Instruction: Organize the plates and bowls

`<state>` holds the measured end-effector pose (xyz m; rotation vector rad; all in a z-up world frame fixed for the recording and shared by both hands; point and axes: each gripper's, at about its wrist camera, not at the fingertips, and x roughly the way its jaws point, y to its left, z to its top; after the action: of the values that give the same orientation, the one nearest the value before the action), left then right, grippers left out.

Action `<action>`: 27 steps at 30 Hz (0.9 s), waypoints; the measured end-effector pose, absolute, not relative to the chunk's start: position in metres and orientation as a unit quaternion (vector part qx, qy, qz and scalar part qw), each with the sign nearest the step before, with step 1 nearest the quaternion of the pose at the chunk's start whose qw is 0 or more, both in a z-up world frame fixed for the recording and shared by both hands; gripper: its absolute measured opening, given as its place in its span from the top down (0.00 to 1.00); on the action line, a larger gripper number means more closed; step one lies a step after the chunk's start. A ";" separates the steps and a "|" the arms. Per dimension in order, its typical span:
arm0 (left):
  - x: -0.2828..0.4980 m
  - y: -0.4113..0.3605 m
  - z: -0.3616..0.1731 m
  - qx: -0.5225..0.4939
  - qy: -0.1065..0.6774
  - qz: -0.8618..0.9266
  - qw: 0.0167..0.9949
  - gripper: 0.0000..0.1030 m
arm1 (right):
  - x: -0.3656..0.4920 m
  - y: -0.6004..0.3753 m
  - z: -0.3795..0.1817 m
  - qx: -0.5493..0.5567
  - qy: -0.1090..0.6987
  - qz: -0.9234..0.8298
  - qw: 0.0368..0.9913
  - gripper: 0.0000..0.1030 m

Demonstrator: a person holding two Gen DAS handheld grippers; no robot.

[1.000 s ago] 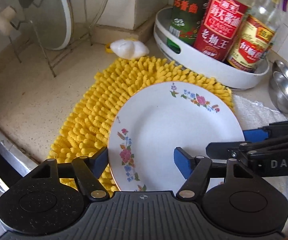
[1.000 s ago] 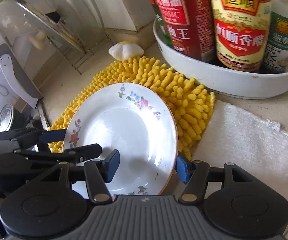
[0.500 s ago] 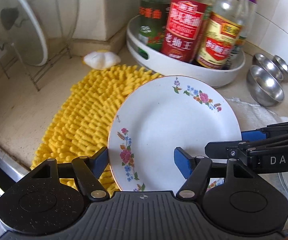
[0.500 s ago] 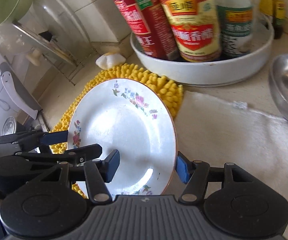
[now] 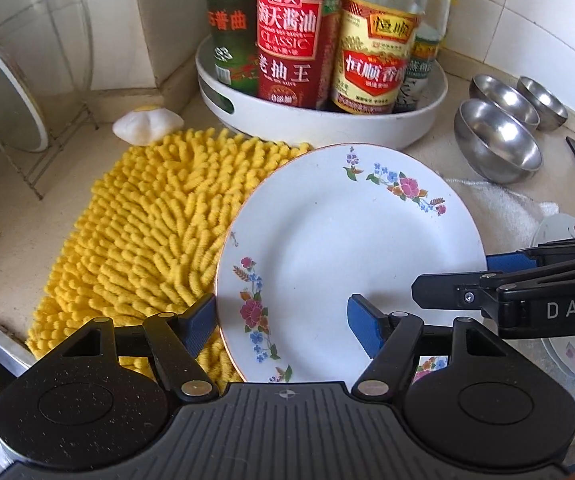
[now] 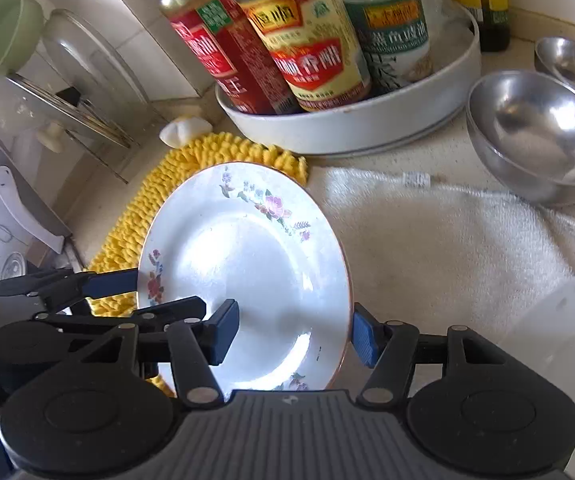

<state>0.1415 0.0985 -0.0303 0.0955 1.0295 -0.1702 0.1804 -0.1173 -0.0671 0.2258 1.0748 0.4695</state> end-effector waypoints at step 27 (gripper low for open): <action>0.141 0.099 -0.042 0.032 0.498 -0.096 0.861 0.24 | 0.173 -0.124 -0.080 0.119 0.509 0.194 0.830 0.29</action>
<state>0.1409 0.0994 -0.0419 0.0682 1.0452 -0.2005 0.1725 -0.1237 -0.0799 0.2524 1.0791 0.4105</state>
